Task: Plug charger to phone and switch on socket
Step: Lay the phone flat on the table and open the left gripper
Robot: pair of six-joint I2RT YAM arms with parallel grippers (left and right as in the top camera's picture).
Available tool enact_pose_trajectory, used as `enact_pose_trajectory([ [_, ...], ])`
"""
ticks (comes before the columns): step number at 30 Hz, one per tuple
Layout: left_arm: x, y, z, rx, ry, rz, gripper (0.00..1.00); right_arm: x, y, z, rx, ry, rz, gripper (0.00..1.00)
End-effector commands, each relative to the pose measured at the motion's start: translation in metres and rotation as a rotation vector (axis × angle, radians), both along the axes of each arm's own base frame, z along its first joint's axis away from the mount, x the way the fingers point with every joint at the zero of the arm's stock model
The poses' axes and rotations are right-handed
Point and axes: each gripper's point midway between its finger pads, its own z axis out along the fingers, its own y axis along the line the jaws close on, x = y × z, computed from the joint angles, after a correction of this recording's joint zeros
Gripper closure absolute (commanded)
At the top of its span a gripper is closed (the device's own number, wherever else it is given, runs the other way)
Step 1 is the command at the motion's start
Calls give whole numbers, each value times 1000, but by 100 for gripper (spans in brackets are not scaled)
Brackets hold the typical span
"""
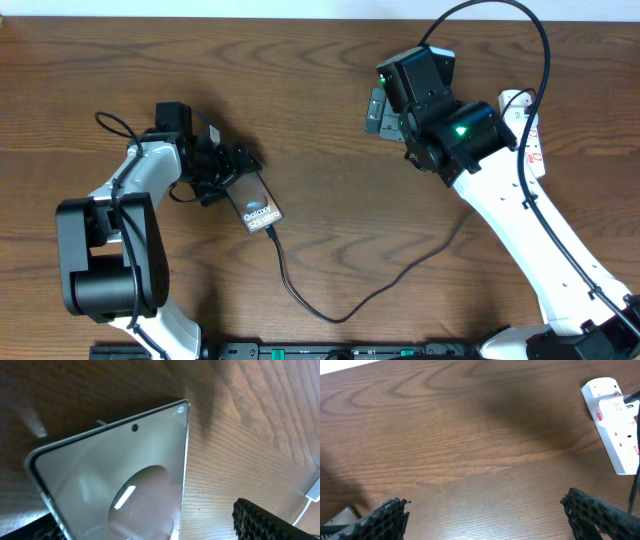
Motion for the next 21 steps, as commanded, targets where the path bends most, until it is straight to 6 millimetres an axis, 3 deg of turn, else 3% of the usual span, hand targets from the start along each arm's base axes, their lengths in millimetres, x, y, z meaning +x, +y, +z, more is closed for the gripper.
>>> enact_pose_trajectory([
  [1,-37,22,-43,142,168,15,7,0,-2,7,9,-17,-15,1],
  [21,-46,26,-44,165,207,14,7,0,-2,6,10,-15,-16,1],
])
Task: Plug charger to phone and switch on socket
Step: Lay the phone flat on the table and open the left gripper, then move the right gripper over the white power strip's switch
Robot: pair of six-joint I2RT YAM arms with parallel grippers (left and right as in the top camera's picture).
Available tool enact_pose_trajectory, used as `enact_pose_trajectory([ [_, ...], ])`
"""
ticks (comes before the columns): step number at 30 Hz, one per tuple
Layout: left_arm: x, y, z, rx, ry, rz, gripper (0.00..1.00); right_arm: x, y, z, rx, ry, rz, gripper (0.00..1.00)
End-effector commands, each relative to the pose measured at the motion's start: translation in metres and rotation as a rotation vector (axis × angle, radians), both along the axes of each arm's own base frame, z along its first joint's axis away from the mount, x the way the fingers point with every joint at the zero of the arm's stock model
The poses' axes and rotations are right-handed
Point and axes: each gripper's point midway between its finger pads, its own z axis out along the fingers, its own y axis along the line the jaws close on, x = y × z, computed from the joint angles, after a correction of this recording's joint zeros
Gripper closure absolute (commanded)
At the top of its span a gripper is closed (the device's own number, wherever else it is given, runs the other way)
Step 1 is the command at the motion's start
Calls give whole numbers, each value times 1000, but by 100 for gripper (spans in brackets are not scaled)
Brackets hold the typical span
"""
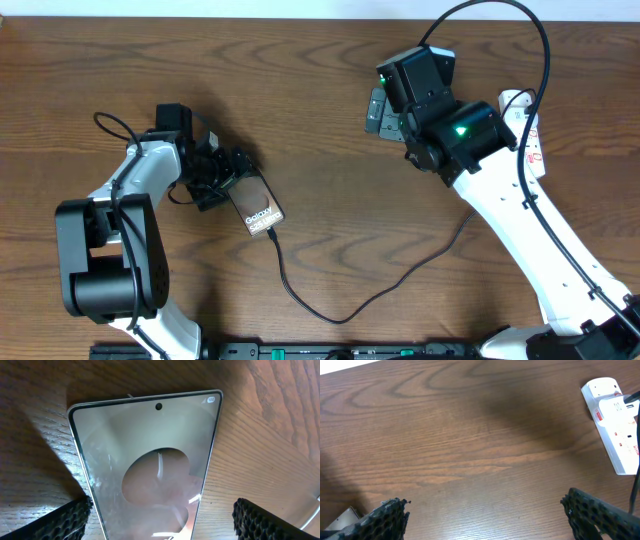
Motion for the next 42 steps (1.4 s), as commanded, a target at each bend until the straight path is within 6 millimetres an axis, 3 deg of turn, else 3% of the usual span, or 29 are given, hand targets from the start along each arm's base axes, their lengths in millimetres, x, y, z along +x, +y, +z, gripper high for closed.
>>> enact_pose_trajectory([
  [1,-36,22,-42,134,157,11,7,-1,-2,6,9,-14,-15,1],
  [5,-28,28,-34,144,122,15,7,-1,-2,6,7,-10,-15,1],
  [9,-7,29,-5,147,1,-9,7,-1,-2,6,7,-11,-15,1],
  [12,12,28,33,147,-141,-44,6,-1,-2,5,7,-10,-15,1],
  [16,30,20,99,125,-355,-89,7,-1,-2,5,7,-11,-15,1],
  [18,32,16,131,113,-448,-95,6,-2,-2,5,6,-8,-15,1],
  [24,14,20,198,185,-638,-93,6,-11,-4,-3,-2,46,-2,1],
  [28,-1,46,225,357,-696,-20,7,-12,2,-4,23,56,16,1],
  [34,-11,51,254,401,-789,11,7,-17,14,-8,47,98,128,1],
  [38,-11,51,256,402,-796,12,7,-16,13,-9,114,135,181,1],
  [42,-12,51,255,401,-795,12,7,-6,-6,1,261,163,256,1],
])
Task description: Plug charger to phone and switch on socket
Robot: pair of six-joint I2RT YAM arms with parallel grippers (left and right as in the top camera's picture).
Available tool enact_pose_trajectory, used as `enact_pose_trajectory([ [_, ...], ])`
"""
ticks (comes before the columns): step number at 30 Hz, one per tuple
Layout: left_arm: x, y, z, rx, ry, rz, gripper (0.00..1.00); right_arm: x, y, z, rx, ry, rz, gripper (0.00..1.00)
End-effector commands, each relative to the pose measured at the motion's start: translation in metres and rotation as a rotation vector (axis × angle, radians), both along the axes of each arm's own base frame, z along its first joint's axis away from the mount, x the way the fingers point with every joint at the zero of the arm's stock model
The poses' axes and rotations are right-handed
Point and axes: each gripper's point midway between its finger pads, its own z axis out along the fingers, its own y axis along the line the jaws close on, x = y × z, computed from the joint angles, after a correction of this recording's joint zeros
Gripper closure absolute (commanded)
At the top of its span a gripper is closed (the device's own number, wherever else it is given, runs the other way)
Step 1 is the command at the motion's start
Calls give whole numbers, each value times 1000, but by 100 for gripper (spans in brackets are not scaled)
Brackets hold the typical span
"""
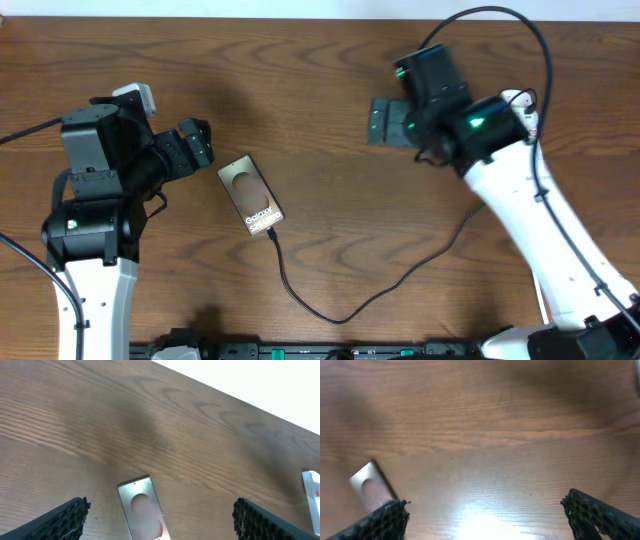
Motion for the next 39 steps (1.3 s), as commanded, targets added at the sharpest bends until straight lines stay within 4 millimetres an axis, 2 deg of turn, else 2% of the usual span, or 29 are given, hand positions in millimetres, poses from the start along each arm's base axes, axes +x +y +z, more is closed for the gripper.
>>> enact_pose_trajectory([
  [1,1,4,5,29,-16,0,6,7,-13,21,166,3,104,1],
  [2,1,4,5,29,-16,0,7,9,-21,26,200,0,110,1],
  [6,0,4,4,29,-12,1,7,22,-74,39,304,-37,72,1],
  [11,0,4,4,29,-9,1,6,23,-145,38,314,-52,-65,1],
  [13,0,4,4,29,-9,1,7,19,-166,36,300,-52,-99,1],
  [16,0,4,4,29,-9,1,7,16,-184,34,280,-57,-116,1],
  [20,0,4,3,29,-8,1,7,13,-196,28,277,-39,-137,1],
  [30,-1,4,2,29,-3,1,6,-1,-191,18,264,25,-93,1],
  [35,-3,3,0,28,9,1,7,-1,-191,18,263,25,-91,1],
  [39,-3,3,0,28,9,1,6,-1,-200,14,213,33,-117,1],
])
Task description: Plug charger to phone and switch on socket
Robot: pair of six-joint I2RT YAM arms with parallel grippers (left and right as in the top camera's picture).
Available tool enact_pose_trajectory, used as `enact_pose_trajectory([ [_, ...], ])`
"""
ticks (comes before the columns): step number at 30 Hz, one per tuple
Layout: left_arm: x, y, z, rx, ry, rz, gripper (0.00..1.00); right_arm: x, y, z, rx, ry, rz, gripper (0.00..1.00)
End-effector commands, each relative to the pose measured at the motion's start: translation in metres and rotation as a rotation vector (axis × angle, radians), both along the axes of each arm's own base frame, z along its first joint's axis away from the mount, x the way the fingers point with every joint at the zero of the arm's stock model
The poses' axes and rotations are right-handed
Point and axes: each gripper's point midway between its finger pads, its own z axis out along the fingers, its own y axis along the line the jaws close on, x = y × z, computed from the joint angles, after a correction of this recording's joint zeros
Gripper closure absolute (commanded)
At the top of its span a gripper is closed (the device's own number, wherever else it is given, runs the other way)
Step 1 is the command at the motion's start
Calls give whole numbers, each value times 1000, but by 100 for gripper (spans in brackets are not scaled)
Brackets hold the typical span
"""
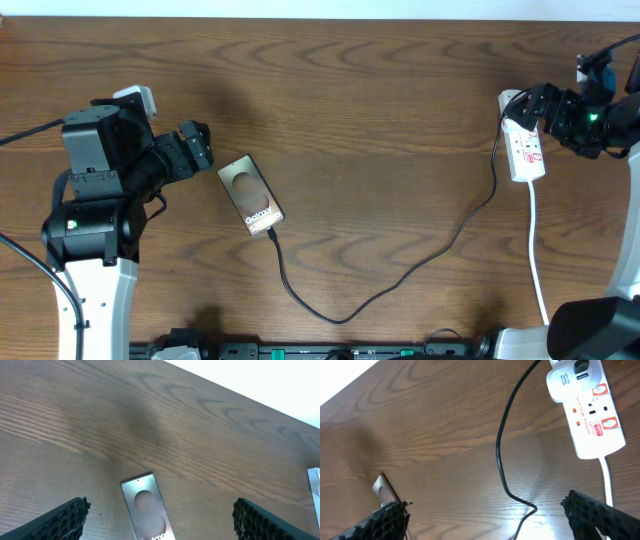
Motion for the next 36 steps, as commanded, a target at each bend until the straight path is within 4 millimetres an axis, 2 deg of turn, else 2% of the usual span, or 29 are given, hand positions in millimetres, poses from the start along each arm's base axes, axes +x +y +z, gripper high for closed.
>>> enact_pose_trajectory([
  [1,0,3,3,15,-8,4,7,2,-11,2,-60,-8,-7,1],
  [12,0,3,3,15,-8,4,6,13,-35,-11,-166,13,-59,1],
  [20,0,3,3,15,-8,4,6,25,-44,-56,-154,125,-60,1],
  [25,0,3,3,15,-8,5,7,33,-47,-77,-144,161,-57,1],
  [36,0,3,3,15,-8,5,6,59,-73,-133,-165,208,-92,1],
])
